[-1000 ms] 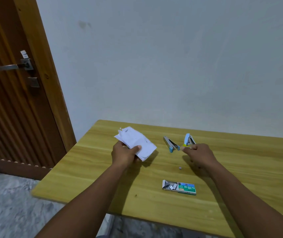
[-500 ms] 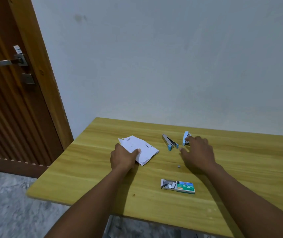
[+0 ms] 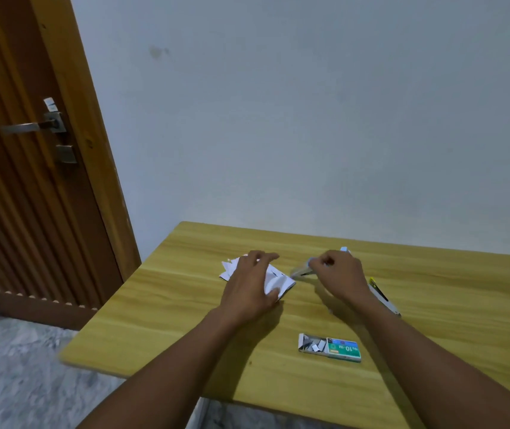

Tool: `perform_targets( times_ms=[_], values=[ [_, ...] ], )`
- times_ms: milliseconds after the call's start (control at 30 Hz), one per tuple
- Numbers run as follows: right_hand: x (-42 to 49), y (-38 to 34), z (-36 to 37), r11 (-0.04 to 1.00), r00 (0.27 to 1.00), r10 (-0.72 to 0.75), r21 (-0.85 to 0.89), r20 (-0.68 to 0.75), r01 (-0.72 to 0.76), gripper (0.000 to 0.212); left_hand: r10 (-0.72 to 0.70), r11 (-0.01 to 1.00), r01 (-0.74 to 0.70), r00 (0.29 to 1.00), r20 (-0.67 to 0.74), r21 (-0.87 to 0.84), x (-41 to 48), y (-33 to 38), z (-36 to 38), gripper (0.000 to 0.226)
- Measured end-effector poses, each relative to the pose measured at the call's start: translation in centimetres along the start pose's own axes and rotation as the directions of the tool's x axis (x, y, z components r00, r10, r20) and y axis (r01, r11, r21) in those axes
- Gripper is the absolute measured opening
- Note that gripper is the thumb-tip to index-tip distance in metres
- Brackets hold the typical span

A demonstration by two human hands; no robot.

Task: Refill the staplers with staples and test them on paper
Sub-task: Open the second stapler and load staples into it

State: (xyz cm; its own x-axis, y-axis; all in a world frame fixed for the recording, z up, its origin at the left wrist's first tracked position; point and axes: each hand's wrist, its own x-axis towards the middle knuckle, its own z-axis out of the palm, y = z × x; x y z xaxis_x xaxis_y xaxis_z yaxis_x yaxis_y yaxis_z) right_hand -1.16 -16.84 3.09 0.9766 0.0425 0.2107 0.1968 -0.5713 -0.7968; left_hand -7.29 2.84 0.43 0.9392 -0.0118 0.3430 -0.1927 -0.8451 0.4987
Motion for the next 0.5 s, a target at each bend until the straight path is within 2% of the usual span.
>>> perform_targets(
  times_ms=[67,167,267,367,500],
  values=[
    [0.4,-0.9,-1.2,0.998,0.999,0.049,0.049,0.018,-0.049,0.040,0.058,0.998,-0.055,0.996,0.069,-0.043,1.2,1.2,0.5,0.067],
    [0.4,-2.0,-2.7,0.977,0.992,0.097,0.180,0.085,-0.111,0.050,0.050,0.968,-0.022,0.993,0.110,-0.248,2.5,3.0,1.4,0.038],
    [-0.3,-2.3,-4.5,0.951,0.976,0.033,0.295,0.213,-0.096,0.041,-0.030,0.878,0.082,0.993,0.116,-0.472,2.7,3.9,1.2,0.027],
    [-0.9,-1.2,-5.8,0.930,0.935,-0.113,0.366,0.335,-0.018,0.027,-0.056,0.803,0.157,0.980,0.190,-0.575,2.5,4.0,0.7,0.024],
    [-0.6,0.0,-5.1,0.910,0.931,-0.142,0.415,0.335,-0.011,0.017,-0.061,0.740,0.209,0.967,0.246,-0.640,2.1,4.5,0.0,0.016]
  ],
)
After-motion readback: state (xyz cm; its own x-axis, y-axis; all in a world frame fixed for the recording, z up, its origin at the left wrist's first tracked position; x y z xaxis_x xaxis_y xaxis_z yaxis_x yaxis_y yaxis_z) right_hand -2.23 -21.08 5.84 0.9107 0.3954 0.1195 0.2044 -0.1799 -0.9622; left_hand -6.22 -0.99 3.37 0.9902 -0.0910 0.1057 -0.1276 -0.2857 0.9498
